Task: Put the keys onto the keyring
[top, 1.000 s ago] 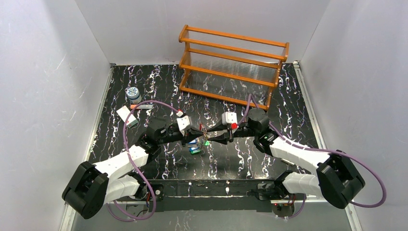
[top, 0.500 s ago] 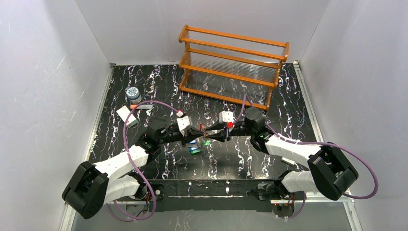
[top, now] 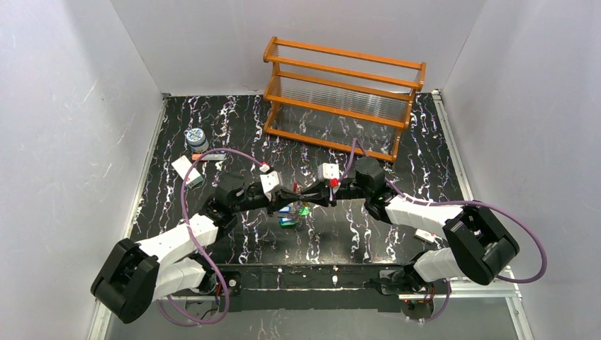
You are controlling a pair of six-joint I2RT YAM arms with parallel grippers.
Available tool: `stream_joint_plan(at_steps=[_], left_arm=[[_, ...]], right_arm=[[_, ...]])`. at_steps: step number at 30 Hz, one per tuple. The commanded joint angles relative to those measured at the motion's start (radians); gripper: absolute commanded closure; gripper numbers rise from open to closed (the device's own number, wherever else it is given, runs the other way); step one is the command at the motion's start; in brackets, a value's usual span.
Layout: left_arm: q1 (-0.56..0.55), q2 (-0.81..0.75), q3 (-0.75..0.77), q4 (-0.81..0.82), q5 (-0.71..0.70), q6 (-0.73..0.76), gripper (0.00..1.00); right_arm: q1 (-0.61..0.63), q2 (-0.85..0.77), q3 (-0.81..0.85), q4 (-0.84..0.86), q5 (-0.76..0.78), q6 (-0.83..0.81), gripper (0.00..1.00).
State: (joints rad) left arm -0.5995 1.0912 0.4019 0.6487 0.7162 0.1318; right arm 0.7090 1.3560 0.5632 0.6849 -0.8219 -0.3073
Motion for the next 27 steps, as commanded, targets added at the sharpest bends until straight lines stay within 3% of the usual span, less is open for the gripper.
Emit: stream_joint_plan(at_steps=[1, 8, 14, 17, 20, 27], left_arm=[[-0.006, -0.037, -0.001, 0.028, 0.028, 0.016, 1.00], [-0.006, -0.042, -0.006, 0.028, 0.028, 0.018, 1.00], [-0.006, -0.045, -0.006, 0.022, 0.017, 0.025, 0.98], [-0.006, -0.075, -0.002, -0.038, -0.029, 0.063, 0.76], [-0.006, -0.106, 0.003, -0.099, -0.076, 0.116, 0.62], [-0.006, -0.095, 0.028, -0.188, -0.082, 0.176, 0.58]], right_arm=[[0.000, 0.015, 0.048, 0.077, -0.016, -0.014, 0.72], [0.001, 0.022, 0.056, 0.080, -0.039, -0.006, 0.99], [0.000, -0.009, 0.047, 0.021, -0.025, -0.031, 0.99], [0.001, -0.035, 0.070, -0.118, 0.013, -0.088, 0.99], [0.001, -0.046, 0.124, -0.323, 0.052, -0.166, 0.99], [0.001, -0.037, 0.214, -0.661, 0.151, -0.281, 0.99]])
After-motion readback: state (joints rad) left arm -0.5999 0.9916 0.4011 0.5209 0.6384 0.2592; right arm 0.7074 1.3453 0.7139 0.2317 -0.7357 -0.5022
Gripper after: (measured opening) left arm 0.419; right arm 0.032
